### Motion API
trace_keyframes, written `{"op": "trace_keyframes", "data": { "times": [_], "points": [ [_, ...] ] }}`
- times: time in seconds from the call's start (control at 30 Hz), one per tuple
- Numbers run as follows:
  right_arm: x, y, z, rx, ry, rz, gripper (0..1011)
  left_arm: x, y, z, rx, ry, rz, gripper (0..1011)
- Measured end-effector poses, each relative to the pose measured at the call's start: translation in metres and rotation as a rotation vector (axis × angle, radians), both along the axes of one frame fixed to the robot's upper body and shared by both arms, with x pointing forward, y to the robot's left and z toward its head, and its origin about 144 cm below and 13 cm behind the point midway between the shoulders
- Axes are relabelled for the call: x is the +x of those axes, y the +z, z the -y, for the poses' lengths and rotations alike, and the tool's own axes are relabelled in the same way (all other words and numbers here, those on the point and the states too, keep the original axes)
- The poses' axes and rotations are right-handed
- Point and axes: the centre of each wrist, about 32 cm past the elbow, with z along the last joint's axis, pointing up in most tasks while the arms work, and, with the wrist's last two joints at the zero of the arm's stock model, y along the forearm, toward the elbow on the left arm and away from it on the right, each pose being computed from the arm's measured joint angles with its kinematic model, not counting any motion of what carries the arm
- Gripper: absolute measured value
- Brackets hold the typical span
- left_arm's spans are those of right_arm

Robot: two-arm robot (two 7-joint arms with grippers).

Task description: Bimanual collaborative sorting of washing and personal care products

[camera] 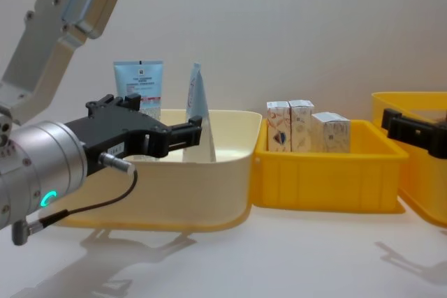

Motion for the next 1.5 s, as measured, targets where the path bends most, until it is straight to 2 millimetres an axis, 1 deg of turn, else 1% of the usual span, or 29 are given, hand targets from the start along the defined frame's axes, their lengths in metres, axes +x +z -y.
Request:
{"op": "trace_keyframes", "data": {
  "times": [0.77, 0.97, 1.13, 1.17, 1.2, 1.27, 1.37, 1.5],
  "points": [
    [0.0, 0.0, 0.0, 0.0, 0.0, 0.0, 1001, 0.0, 0.0, 0.0, 0.0, 0.0, 0.0, 1004],
    [0.003, 0.005, -0.004, 0.0, 0.013, 0.005, 1001, 0.0, 0.0, 0.0, 0.0, 0.0, 0.0, 1004],
    [0.01, 0.018, -0.016, -0.005, 0.051, 0.01, 1001, 0.0, 0.0, 0.0, 0.0, 0.0, 0.0, 1003],
    [0.012, 0.023, -0.022, -0.007, 0.066, 0.012, 1001, 0.0, 0.0, 0.0, 0.0, 0.0, 0.0, 1003],
    [0.012, 0.023, -0.022, -0.007, 0.066, 0.012, 1001, 0.0, 0.0, 0.0, 0.0, 0.0, 0.0, 1003],
    [0.016, 0.033, -0.032, -0.012, 0.089, 0.001, 1001, 0.0, 0.0, 0.0, 0.0, 0.0, 0.0, 1003],
    [0.019, 0.041, -0.04, -0.014, 0.105, -0.012, 1001, 0.0, 0.0, 0.0, 0.0, 0.0, 0.0, 1003],
    [0.024, 0.057, -0.054, -0.019, 0.123, -0.049, 1001, 0.0, 0.0, 0.0, 0.0, 0.0, 0.0, 1003]
  ]
}}
